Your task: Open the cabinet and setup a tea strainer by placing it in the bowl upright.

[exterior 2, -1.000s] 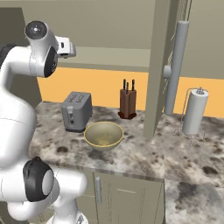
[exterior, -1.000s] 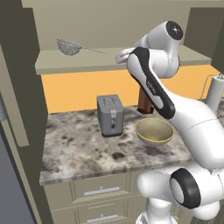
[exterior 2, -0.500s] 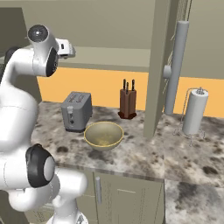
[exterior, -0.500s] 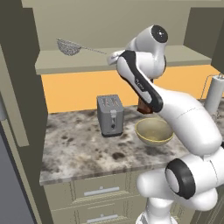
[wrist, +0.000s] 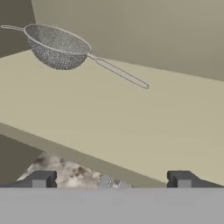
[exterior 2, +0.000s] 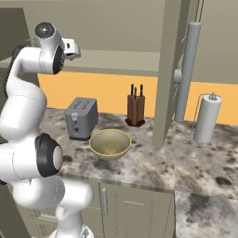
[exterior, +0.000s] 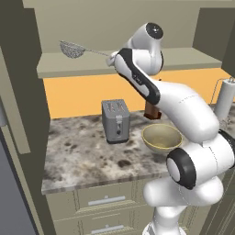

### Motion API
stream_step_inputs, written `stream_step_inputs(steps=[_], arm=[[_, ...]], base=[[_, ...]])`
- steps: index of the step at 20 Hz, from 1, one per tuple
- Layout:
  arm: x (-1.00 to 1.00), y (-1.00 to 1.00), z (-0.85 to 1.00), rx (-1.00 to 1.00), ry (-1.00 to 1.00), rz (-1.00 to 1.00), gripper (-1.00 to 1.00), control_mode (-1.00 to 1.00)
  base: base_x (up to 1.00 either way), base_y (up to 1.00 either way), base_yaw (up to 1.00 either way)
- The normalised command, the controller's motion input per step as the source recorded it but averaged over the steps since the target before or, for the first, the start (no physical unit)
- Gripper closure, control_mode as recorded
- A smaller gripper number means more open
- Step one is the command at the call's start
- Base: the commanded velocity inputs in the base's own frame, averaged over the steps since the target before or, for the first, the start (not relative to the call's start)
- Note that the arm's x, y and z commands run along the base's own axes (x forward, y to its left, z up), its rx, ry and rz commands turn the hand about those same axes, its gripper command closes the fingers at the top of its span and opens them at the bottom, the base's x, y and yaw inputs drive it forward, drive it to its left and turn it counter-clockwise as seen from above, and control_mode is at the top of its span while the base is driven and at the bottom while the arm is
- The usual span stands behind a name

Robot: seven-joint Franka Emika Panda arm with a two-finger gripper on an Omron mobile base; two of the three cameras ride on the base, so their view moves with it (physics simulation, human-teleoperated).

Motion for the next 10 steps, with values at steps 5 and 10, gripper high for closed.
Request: stream_step_inputs(steps=[5, 10], arm=[[0.48, 0.01, -0.02, -0.03, 0.0, 0.01, -1.0, -1.0], [0.58, 0.04, 0.0, -0.06, 0.0, 0.03, -1.0, -1.0]], base=[[0.0, 0.0, 0.0], [0.0, 0.0, 0.0]])
